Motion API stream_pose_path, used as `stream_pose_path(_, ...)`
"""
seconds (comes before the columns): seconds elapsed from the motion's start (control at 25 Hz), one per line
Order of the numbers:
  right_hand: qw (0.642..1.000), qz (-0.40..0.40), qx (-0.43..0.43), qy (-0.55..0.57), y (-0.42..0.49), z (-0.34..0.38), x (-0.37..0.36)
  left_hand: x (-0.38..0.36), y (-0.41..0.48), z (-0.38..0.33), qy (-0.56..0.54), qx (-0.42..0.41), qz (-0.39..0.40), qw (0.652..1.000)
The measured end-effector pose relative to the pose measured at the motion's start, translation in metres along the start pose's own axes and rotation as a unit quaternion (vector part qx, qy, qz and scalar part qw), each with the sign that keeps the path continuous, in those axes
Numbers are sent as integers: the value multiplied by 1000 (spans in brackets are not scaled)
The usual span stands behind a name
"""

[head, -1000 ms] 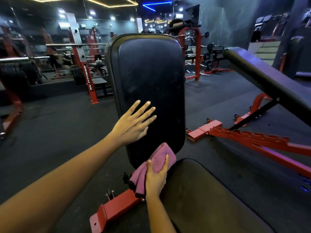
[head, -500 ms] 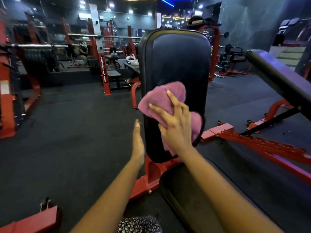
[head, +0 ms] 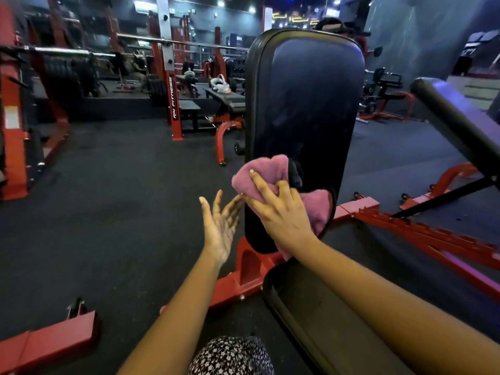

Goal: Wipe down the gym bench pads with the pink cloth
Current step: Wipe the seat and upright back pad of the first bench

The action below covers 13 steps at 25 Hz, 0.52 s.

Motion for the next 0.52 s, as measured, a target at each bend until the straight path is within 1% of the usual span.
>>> stream_pose_path(0.08, 1000, 20, 6, 0, -27, 12, -11, 15, -2, 2, 29, 2, -12, 1000)
stream_pose_path(0.16, 998, 58, 19, -9, -53, 26, -26, 25, -5, 2, 62, -1, -17, 998)
stream_pose_path(0.24, 992, 115, 57, -21, -81, 43, -43, 29, -8, 1, 99, -3, -15, 995)
stream_pose_path(0.32, 982, 154, 109, -21, -110, 50, -52, 25, -11, 0, 132, 0, -8, 991)
stream_pose_path(0.36, 980, 156, 121, 3, -121, 45, -48, 24, -12, -2, 143, -1, -10, 990)
stream_pose_path(0.44, 983, 125, 98, 88, -118, 21, -29, 23, -7, -8, 159, -19, -27, 987)
stream_pose_path(0.52, 987, 71, 76, 126, -80, -6, -4, 12, 5, -16, 153, -48, -55, 986)
Point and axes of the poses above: each hand's wrist, its own y-axis towards the middle knuckle, its own x-axis out of the back of the hand, z = x × y, the point moved 10 cm from there along y, towards the middle knuckle, and after that the axes turned 11 degrees about -x, right-handed, at the moved point
